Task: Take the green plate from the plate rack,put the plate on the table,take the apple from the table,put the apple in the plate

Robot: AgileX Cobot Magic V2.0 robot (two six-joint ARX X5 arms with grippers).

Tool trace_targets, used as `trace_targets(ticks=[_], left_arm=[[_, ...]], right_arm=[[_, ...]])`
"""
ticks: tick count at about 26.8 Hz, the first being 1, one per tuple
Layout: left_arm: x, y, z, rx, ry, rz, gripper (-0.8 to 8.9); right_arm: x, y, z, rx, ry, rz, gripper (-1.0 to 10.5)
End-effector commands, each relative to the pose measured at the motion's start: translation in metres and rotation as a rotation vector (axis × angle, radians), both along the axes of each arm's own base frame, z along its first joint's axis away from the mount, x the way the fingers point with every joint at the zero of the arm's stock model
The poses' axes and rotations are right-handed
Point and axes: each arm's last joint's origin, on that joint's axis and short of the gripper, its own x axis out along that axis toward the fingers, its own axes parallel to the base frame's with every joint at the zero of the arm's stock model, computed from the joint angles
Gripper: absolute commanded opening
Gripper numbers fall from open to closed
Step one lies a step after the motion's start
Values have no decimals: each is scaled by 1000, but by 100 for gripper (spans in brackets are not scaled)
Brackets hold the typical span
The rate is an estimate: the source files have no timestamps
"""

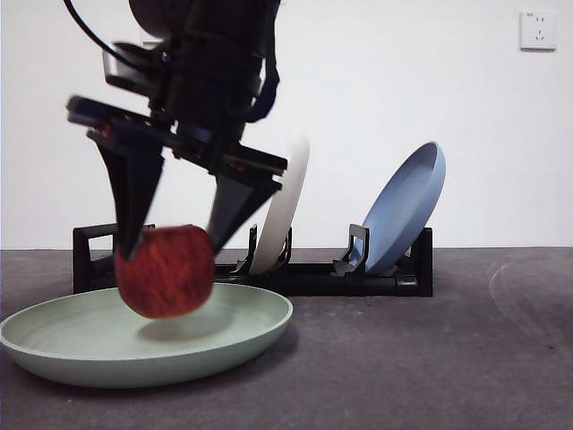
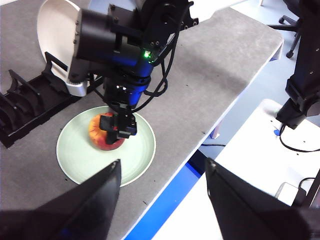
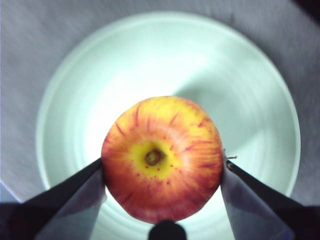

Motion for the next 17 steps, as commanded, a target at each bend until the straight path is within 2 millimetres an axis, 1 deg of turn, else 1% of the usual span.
trace_targets(ticks=[1,4,9,13,15,17], left_arm=[[0,1,-1,2,0,2,283],[0,1,-1,1,0,1,283],[0,1,-1,1,1,2,283],[0,1,-1,1,0,1,283],[0,1,-1,1,0,2,283],[0,1,-1,1,0,2,283]], right_arm=[[1,1,-8,-24,3,24,-16],[3,0,-13,-38,17,29,-16],[4,2,-28,-77,45,48,-16],[5,3,-31,-77,46,48,-14],[5,4,-31,-68,39,48,16],[6,4,-30,-66,39,45,104]])
